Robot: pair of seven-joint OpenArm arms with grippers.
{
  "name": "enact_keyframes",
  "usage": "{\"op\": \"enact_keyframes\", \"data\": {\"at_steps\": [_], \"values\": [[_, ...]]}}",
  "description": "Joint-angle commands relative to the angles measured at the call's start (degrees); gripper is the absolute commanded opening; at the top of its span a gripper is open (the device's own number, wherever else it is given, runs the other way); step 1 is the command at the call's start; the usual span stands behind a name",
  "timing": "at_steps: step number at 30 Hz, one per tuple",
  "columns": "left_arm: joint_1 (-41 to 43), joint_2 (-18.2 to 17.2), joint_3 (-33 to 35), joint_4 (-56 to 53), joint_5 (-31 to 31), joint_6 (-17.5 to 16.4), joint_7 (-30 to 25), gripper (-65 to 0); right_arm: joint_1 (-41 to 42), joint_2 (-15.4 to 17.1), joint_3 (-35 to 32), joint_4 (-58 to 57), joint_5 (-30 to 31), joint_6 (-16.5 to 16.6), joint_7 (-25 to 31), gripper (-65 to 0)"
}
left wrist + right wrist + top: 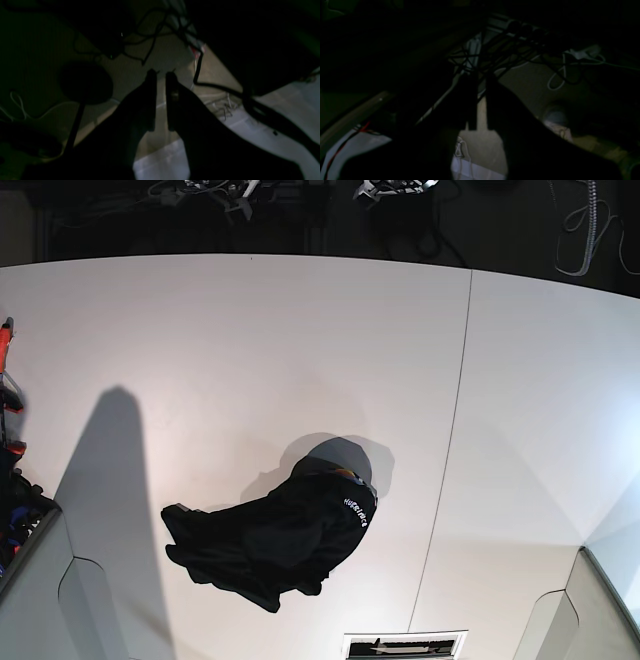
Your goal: Layout the t-shirt on the table in an organized manner, then fold the t-shirt properly
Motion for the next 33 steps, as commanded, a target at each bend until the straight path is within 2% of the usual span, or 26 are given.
{"op": "enact_keyframes", "data": {"at_steps": [1,5,7,12,24,28,33], "values": [[-0.1,0.3,0.0,0.1,-0.1,-0.4,-0.8,-57.9,0.1,0.1,-0.1,0.3,0.2,0.6,0.7,-59.7],[-0.1,0.3,0.0,0.1,-0.1,-0.7,-0.9,-57.9,0.1,0.1,-0.1,0.3,0.2,0.6,0.7,-59.7],[-0.1,0.3,0.0,0.1,-0.1,-2.8,-0.8,-57.9,0.1,0.2,-0.1,0.3,0.2,1.1,0.7,-59.7],[-0.1,0.3,0.0,0.1,-0.1,-8.4,-0.8,-57.9,0.1,0.4,-0.1,0.3,0.3,5.4,0.7,-59.6],[0.1,0.3,0.0,0.1,2.1,-8.5,-0.8,-57.9,0.1,1.4,-0.1,0.5,0.4,6.0,0.7,-59.5],[0.6,0.3,0.0,0.1,2.1,-8.5,-0.9,-57.9,-0.4,1.9,-0.1,0.5,4.2,6.3,0.7,-59.5],[1.3,0.3,0.0,1.6,2.1,-8.0,-1.0,-57.9,-0.7,2.4,-0.1,0.5,4.5,6.4,0.7,-59.5]]}}
